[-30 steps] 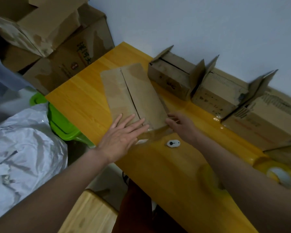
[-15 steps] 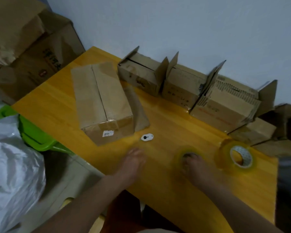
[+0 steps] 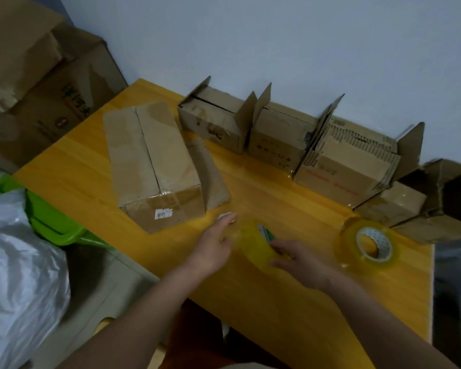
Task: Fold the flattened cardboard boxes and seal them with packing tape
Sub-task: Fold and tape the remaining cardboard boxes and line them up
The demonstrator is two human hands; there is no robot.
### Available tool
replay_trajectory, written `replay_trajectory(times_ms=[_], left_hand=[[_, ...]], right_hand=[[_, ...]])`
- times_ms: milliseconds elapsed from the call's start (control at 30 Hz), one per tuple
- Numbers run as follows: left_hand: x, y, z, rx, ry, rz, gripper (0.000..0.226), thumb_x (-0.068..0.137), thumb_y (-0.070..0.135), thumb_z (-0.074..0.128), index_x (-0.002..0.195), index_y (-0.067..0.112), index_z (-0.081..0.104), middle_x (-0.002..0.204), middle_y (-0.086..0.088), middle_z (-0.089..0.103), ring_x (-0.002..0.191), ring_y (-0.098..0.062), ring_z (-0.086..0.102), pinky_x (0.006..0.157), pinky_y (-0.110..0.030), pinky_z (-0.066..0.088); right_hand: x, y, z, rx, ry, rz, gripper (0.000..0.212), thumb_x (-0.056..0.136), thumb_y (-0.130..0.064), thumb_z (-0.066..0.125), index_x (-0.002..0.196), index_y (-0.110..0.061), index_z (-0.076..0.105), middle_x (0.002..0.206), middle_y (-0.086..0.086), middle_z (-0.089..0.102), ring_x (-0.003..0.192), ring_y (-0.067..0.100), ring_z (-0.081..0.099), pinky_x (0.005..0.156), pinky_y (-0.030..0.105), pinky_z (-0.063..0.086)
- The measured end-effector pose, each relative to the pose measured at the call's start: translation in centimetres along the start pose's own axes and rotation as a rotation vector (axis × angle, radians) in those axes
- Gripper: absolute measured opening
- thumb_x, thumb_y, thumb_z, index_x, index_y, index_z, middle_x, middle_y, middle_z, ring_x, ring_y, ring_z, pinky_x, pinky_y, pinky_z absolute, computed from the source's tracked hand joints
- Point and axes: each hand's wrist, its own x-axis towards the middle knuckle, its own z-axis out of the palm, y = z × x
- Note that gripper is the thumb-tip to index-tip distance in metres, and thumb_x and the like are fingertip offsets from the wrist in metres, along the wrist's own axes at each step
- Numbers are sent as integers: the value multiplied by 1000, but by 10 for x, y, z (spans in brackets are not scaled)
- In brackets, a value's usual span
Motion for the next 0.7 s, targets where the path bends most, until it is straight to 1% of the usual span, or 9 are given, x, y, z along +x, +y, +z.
replay_trajectory(times_ms=[33,100,167,233,300,433,533,633,700], left_hand=[[-1,2,-5,-33,7,14,56,97,-2,43,144,29,43,148,14,34,118,0,44,76,1,39],[-5,5,-13,-98,24,39,51,96,0,46,137,30,50,145,10,45,119,-1,48,86,-3,40],[-13,7,-19,-153,82,27,42,95,6,53,131,29,56,137,10,52,125,-5,46,99,-18,40],[-19,8,-25,-206,181,3,29,93,18,63,120,26,64,127,8,60,119,-7,52,98,-21,42],[-23,9,-28,-220,267,-9,20,87,26,70,107,24,68,114,7,65,108,-7,57,90,-17,45],[-28,8,-40,-276,372,-69,12,81,24,76,90,19,69,92,6,67,89,-9,62,71,-8,47],[-35,6,-55,-366,290,-219,20,82,25,76,97,15,67,95,1,66,88,-14,64,77,-20,53],[-40,3,-68,-682,158,-390,18,90,22,66,100,7,67,89,-6,68,80,-16,65,72,-26,56],[-42,0,-73,-795,119,-435,20,92,26,61,92,7,68,81,-5,69,73,-15,63,66,-25,53]], right_hand=[[0,-10,-1,27,8,-32,30,93,-16,61,122,-15,59,119,-1,60,107,12,56,90,22,44],[-1,-30,-2,60,22,-87,27,92,-12,60,119,-8,61,115,5,63,102,18,59,84,22,45],[0,-45,-2,47,14,-119,24,93,-14,60,115,-4,62,113,13,63,102,28,59,87,37,46],[0,-58,-3,16,-10,-148,21,93,-15,60,112,-4,62,109,16,63,100,33,57,87,46,44],[4,-67,-5,-5,-41,-178,19,94,-14,60,110,-5,62,107,14,63,97,29,58,85,42,44],[8,-83,-5,-85,-91,-218,20,94,-14,58,112,-7,62,108,7,64,97,20,58,84,34,43],[11,-86,-6,-123,-124,-196,29,95,-19,57,124,-15,58,121,-3,59,109,14,55,92,35,45],[13,-87,-4,-151,-128,-194,38,96,-23,54,134,-21,50,132,-11,51,119,6,48,90,17,39],[14,-90,-2,-170,-126,-219,36,96,-23,54,132,-22,51,129,-12,51,113,2,48,82,9,38]])
